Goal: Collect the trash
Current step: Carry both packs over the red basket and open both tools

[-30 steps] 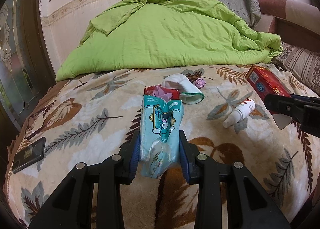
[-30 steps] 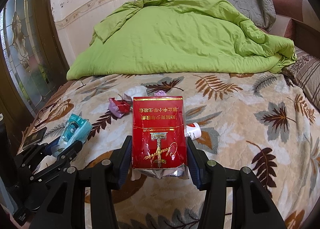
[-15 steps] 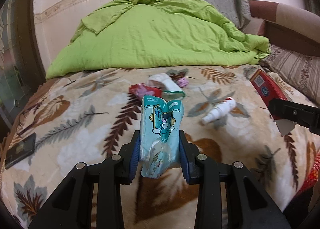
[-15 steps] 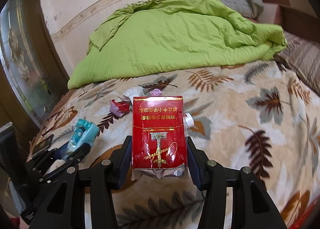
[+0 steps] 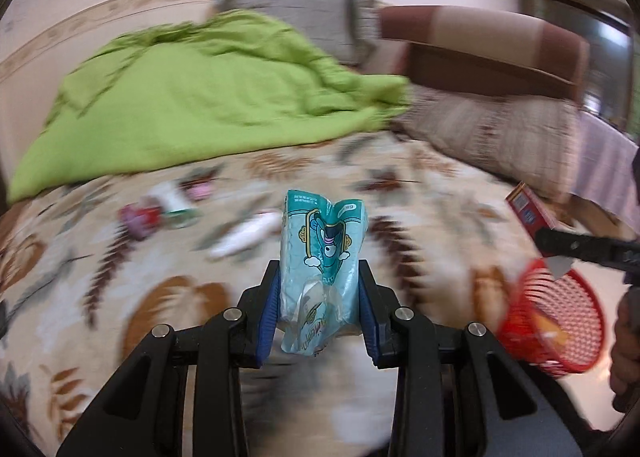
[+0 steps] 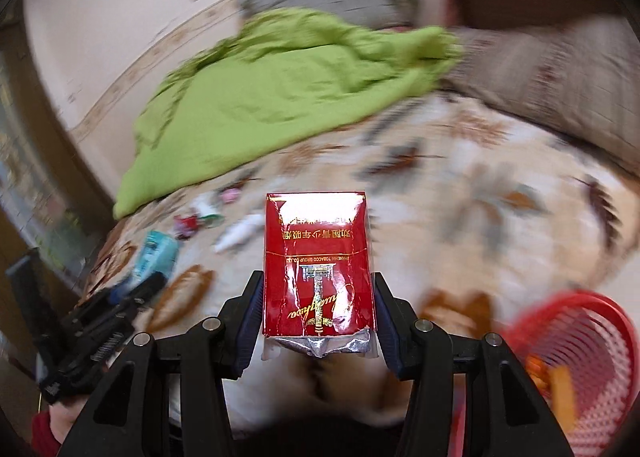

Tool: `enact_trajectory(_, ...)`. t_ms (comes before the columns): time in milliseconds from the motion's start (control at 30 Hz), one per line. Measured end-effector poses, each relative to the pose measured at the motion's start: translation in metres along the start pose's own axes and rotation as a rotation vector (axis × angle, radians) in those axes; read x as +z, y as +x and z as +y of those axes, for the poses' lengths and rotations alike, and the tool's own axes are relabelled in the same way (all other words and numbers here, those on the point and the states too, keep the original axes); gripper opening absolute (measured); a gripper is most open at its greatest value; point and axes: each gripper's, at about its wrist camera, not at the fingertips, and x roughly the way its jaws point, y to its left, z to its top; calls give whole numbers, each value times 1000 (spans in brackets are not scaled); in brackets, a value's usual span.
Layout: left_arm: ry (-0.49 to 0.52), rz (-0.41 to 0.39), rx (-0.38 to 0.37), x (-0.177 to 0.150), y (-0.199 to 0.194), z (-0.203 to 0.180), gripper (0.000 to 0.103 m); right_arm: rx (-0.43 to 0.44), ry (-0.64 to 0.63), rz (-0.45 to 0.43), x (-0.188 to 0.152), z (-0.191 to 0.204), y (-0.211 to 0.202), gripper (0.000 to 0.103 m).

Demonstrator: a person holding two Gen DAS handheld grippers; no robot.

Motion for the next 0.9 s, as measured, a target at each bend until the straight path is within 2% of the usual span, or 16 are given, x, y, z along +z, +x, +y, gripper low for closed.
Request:
enact_trajectory(167,88,7,-146,12,0,-72,34,-139,84,-10,-17,-71,-55,55)
enact_trajectory(267,150,12,-238,17,-3,-117,35,-185,138,-26,-24,-102,-86,55)
enact_trajectory(467,234,70,-354,16,3,-177,35,-213,219,-48,-32,-135,-120,56)
enact_trajectory(767,261,174,-461,17,26,-225,37,-200,324,-60,-39,-169,-128,57)
enact_trajectory(800,269,192,-488,16,30,-232,39,-200,335,-57,-40,-173,-128,57)
enact_trajectory(867,294,219,-504,14,36,-243,61,-194,350,-45,-42,-178,-124,58)
enact_trajectory(900,299,224,-502,12,38,-246,63,-193,352,-36,-43,-181,-123,59)
